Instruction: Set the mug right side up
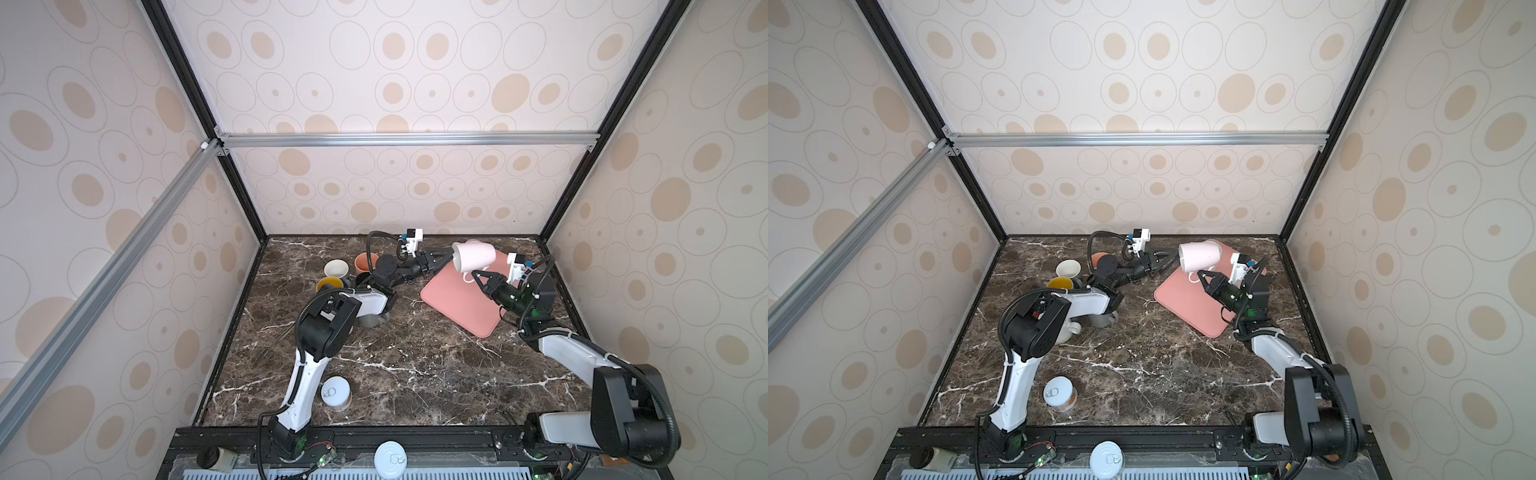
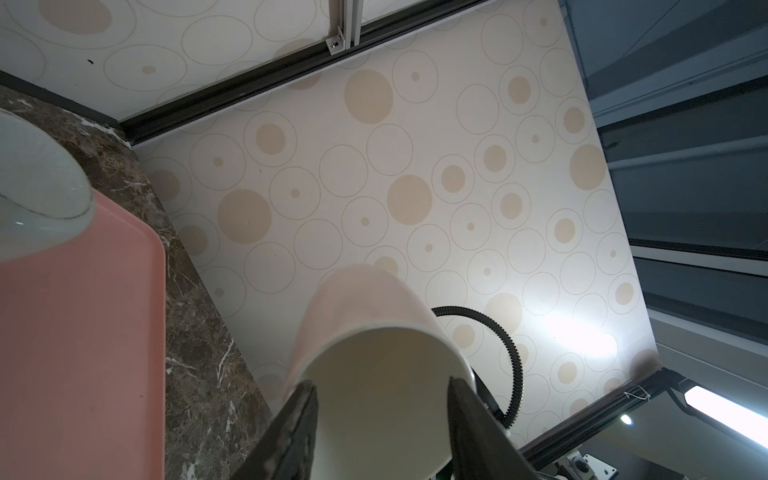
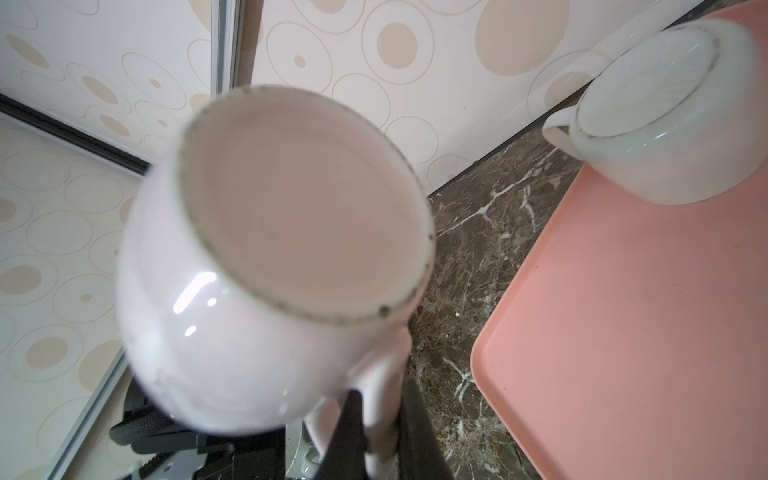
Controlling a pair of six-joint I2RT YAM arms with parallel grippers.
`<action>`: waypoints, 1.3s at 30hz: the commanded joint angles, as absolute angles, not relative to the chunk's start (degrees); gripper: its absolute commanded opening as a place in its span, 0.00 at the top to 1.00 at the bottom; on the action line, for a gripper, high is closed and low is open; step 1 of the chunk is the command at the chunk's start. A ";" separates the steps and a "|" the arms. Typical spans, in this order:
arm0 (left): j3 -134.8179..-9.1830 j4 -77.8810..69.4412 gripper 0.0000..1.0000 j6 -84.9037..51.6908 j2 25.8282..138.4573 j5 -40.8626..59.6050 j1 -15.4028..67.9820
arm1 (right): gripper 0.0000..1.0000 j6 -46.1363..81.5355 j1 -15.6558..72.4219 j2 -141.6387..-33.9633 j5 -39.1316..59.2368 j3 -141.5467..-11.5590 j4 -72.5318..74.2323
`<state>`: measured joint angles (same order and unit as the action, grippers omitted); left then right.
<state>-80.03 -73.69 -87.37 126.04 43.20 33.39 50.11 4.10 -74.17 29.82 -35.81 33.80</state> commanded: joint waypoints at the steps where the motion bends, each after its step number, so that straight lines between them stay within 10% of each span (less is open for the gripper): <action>1: -79.19 -72.25 0.48 -81.12 121.97 42.61 32.81 | 1.00 46.76 4.65 -68.73 22.50 -37.71 29.61; 23: -64.17 -54.98 0.48 -30.45 107.49 20.39 44.15 | 1.00 46.79 7.26 -64.79 8.04 -49.96 3.47; 39: -54.91 -69.40 0.48 -20.90 102.34 9.61 51.94 | 1.00 45.75 18.14 -60.11 -0.26 -54.69 0.42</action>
<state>-55.55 -63.61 -23.75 105.25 11.79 51.29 42.94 17.06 -61.34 -0.45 -54.57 -5.63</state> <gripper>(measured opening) 0.519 0.088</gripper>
